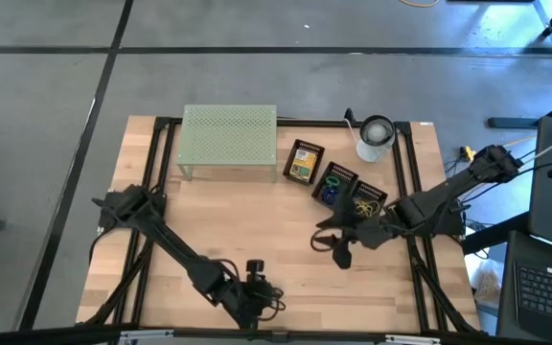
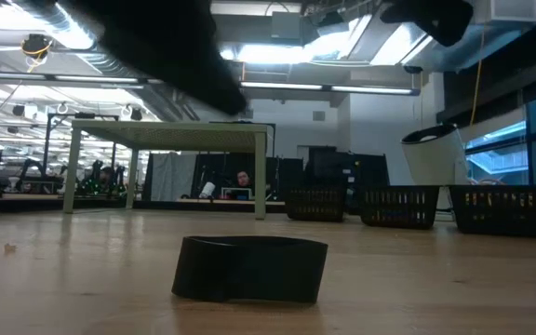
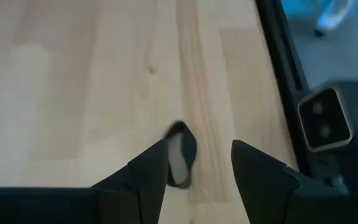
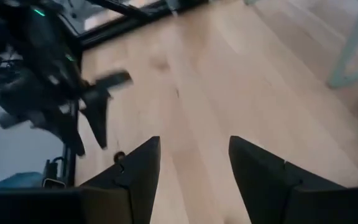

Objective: Pick & Place Office Desk Supplies
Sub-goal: Put the black rubber band into the bottom black bin

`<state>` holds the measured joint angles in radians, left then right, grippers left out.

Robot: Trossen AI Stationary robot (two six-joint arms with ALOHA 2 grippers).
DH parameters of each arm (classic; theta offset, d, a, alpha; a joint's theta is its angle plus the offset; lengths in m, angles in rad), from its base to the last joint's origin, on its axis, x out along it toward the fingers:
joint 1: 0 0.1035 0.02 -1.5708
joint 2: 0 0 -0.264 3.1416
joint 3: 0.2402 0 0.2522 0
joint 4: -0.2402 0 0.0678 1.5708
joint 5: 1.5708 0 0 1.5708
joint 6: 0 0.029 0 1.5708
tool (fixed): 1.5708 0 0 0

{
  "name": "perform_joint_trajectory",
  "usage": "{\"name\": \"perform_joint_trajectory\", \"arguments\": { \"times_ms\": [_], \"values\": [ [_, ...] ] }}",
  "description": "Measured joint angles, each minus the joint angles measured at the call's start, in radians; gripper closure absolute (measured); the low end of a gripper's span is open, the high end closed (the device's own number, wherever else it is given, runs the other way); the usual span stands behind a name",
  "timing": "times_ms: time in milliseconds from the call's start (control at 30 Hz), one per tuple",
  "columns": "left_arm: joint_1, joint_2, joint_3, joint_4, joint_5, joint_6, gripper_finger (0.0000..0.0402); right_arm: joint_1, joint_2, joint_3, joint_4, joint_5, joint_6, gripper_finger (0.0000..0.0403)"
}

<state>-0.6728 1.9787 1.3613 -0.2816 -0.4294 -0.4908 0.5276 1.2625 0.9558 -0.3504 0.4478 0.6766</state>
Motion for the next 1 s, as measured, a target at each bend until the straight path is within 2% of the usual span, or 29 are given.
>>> {"name": "perform_joint_trajectory", "arguments": {
  "times_ms": [300,533,667,867,1000],
  "values": [
    [0.012,0.118,0.0,0.016,-0.022,0.025,0.0226,0.05,0.115,0.0,0.105,0.017,-0.11,0.0208],
    [0.037,0.165,0.006,0.021,0.044,-0.031,0.0235,0.051,0.175,0.0,0.142,0.017,-0.116,0.0208],
    [0.034,0.16,0.005,0.025,0.036,-0.037,0.0279,0.053,0.178,-0.001,0.153,0.009,-0.117,0.0208],
    [0.025,0.151,0.002,0.014,0.015,-0.038,0.0385,0.074,0.178,-0.001,0.184,0.008,-0.187,0.0208],
    [0.026,0.132,-0.002,-0.001,-0.007,-0.062,0.0395,0.091,0.178,-0.001,0.21,0.008,-0.217,0.0209]
  ]
}}
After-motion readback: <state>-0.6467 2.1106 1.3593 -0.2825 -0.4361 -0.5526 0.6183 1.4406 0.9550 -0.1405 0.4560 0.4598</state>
